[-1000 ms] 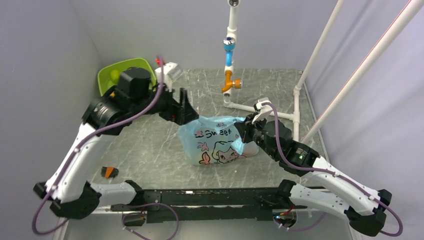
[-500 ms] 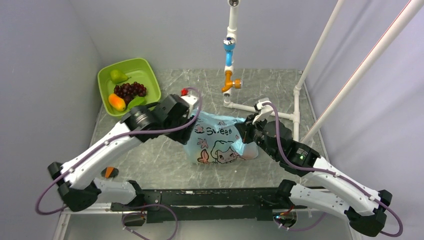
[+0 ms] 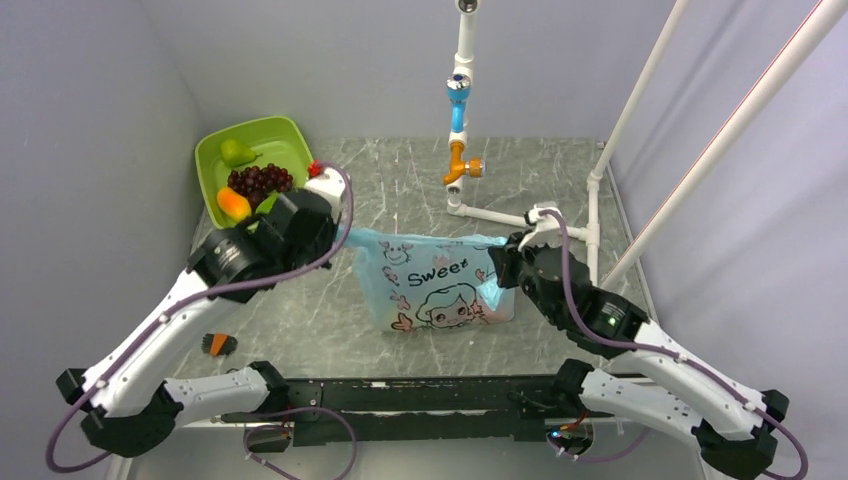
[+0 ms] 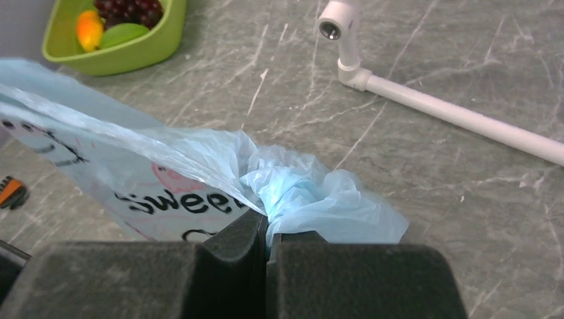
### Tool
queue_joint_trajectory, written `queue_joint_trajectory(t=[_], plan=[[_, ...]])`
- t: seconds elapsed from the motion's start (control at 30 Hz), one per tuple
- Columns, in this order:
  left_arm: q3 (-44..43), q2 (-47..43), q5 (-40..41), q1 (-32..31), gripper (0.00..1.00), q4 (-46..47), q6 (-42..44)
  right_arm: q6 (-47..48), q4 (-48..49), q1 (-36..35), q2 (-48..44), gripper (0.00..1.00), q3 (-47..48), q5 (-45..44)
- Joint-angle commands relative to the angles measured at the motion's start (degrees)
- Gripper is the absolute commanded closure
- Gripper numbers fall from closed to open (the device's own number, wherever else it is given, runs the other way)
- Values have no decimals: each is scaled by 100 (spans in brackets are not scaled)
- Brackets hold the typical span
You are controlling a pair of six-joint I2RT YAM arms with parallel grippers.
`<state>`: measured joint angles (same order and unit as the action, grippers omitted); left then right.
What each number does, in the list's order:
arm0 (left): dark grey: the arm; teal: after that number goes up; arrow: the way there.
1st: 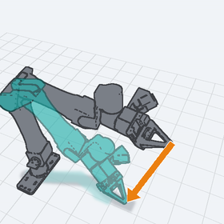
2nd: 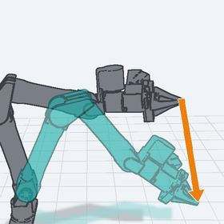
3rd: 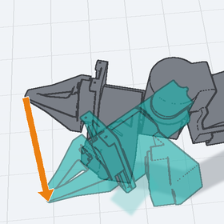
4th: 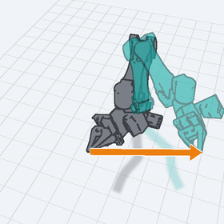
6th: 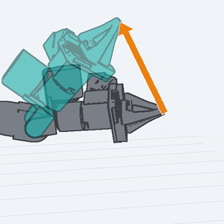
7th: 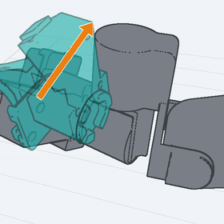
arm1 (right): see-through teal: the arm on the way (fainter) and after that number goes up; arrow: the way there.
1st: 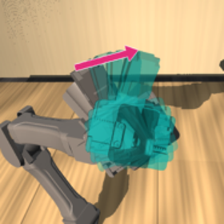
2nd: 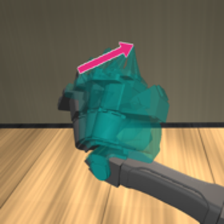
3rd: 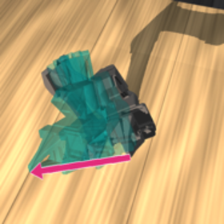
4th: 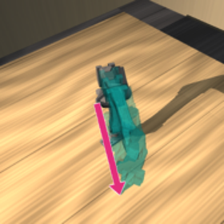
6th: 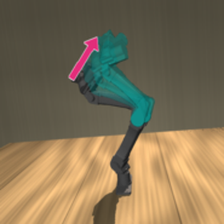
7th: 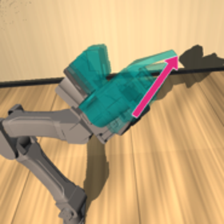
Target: Take the fake fruits out of the plastic bag
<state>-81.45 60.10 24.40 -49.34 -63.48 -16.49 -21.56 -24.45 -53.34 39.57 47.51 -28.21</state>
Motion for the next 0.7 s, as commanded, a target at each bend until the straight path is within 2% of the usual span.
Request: queue_joint_trajectory(t=[0.0,0.07,0.17,0.27,0.37,0.43,0.5,0.57,0.67], plan=[[-531,427,-250,1587,100,570,757,-41,23,405,711,100,562,-402],[-1109,828,-764,2201,100,472,838,80,23,763,1176,100,1001,-35],[-2130,1180,-1090,2306,100,402,936,193,-25,983,1532,100,1555,135],[-2332,1141,-1731,2305,100,441,829,397,10,984,1556,97,1680,544],[-1494,727,-2400,2306,100,530,606,528,-189,989,1520,88,1504,1468],[-434,207,-2886,2300,100,817,412,525,-336,975,1382,85,1207,2223],[641,-477,-3383,2305,100,1180,157,398,-310,976,1137,77,764,2966],[1582,-1129,-3907,2311,100,1524,-124,331,-231,951,887,62,274,3734],[2420,-2017,-4344,2304,100,1641,-548,387,-630,819,650,41,204,3665]])
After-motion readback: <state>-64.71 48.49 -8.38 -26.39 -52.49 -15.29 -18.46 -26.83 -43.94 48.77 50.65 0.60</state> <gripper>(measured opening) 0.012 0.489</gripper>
